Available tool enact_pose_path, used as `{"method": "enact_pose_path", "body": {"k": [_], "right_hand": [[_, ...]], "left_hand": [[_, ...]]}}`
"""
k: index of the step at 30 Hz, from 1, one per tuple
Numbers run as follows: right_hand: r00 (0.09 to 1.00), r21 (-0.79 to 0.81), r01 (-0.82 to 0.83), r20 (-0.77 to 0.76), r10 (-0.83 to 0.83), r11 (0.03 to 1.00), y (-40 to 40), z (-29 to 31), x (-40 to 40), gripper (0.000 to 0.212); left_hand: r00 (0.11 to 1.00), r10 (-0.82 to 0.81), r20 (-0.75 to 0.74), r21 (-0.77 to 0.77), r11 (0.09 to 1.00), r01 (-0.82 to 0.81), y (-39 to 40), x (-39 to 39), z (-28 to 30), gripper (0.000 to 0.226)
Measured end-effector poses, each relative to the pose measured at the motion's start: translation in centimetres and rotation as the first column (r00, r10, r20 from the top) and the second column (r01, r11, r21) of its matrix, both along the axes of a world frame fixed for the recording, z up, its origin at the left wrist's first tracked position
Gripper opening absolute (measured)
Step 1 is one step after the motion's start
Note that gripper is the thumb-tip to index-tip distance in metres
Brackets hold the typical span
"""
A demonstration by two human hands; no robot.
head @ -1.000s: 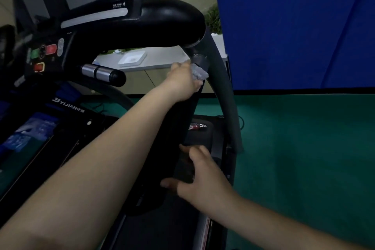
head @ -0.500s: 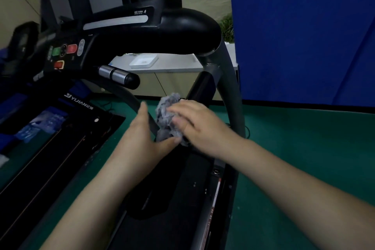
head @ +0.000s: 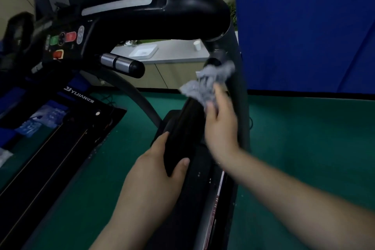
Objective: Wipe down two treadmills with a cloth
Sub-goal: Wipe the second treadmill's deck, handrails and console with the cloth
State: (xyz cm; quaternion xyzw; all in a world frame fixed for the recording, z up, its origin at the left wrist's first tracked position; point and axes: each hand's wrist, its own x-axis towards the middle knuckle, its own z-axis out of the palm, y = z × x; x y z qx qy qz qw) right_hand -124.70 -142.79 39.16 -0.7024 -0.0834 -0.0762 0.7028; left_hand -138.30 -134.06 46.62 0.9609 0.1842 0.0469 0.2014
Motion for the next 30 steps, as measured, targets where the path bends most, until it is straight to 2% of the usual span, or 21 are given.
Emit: {"method": "enact_pose_path", "body": {"k": [3, 7, 12, 13, 15, 17, 20, 23, 27, 30], "right_hand": [[0.995, 0.087, -0.08, -0.056, 0.085, 0.993, 0.2, -2.0, -6.9, 0.052], [0.976, 0.171, -0.134, -0.149, 0.161, 0.976, 0.3, -1.8, -5.3, 0.046], [0.979, 0.085, 0.062, -0.197, -0.045, 0.994, 0.3, -0.7, 3.7, 0.015], [0.974, 0.079, 0.089, -0.215, -0.07, 0.993, 0.2, -0.5, 5.5, 0.019], [0.971, 0.096, 0.076, -0.236, -0.051, 0.992, 0.0, -0.4, 7.0, 0.045], [0.973, 0.091, 0.023, -0.232, -0.002, 0.996, 0.1, -1.1, 5.0, 0.058], [0.984, 0.155, -0.071, -0.152, 0.095, 0.985, 0.3, -2.6, -1.7, 0.055], [0.988, 0.21, -0.081, -0.112, 0.106, 0.974, 0.6, -2.0, -5.1, 0.046], [0.998, 0.134, -0.049, -0.042, 0.055, 0.99, 1.3, 0.0, 0.5, 0.046], [0.984, 0.133, -0.052, -0.162, 0.073, 0.99, 0.8, -0.4, 7.8, 0.047]], "left_hand": [[1.0, 0.003, -0.002, 0.014, 1.0, -0.003, -0.2, 0.0, 0.0, 0.067], [1.0, 0.008, 0.003, 0.007, 1.0, -0.008, -0.4, -0.1, 0.0, 0.066], [0.999, 0.028, 0.022, -0.017, 0.999, -0.027, -0.6, -0.1, 0.2, 0.064], [0.999, 0.03, 0.023, -0.024, 0.999, -0.029, -0.6, -0.1, 0.2, 0.062], [0.999, 0.033, 0.021, -0.041, 0.999, -0.032, -0.6, -0.1, 0.2, 0.059], [0.999, 0.035, 0.026, -0.053, 0.998, -0.033, -0.5, -0.1, 0.2, 0.059], [0.998, 0.039, 0.039, -0.061, 0.997, -0.037, -0.6, -0.1, 0.2, 0.06], [0.998, 0.039, 0.046, -0.066, 0.997, -0.036, -0.5, 0.0, 0.1, 0.061], [0.997, 0.058, 0.047, -0.067, 0.996, -0.054, -0.5, 0.1, 0.0, 0.061], [0.996, 0.076, 0.044, -0.083, 0.994, -0.072, -0.7, 0.0, 0.1, 0.056]]}}
